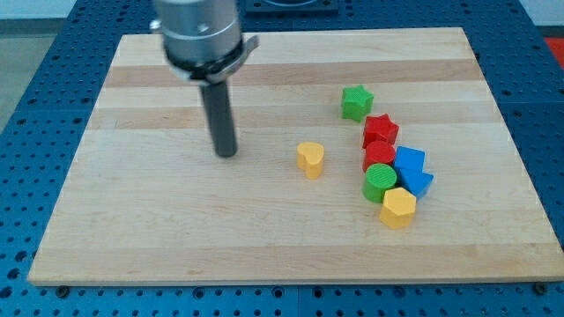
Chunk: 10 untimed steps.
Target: Push the yellow heart into the red star
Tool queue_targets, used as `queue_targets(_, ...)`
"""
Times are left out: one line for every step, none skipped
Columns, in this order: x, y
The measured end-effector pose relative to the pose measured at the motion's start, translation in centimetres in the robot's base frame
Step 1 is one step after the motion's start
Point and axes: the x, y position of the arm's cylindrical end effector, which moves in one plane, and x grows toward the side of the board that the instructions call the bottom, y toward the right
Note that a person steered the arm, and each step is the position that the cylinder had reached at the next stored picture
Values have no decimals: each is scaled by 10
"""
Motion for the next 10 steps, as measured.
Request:
queue_targets(53,-2)
queue_targets(57,39)
queue_targets(56,61)
queue_targets(31,85)
queue_targets(19,92)
queue_targets(19,101)
queue_targets(10,127)
queue_targets(-11,152)
queue_targets(-27,168)
queue_targets(-44,182)
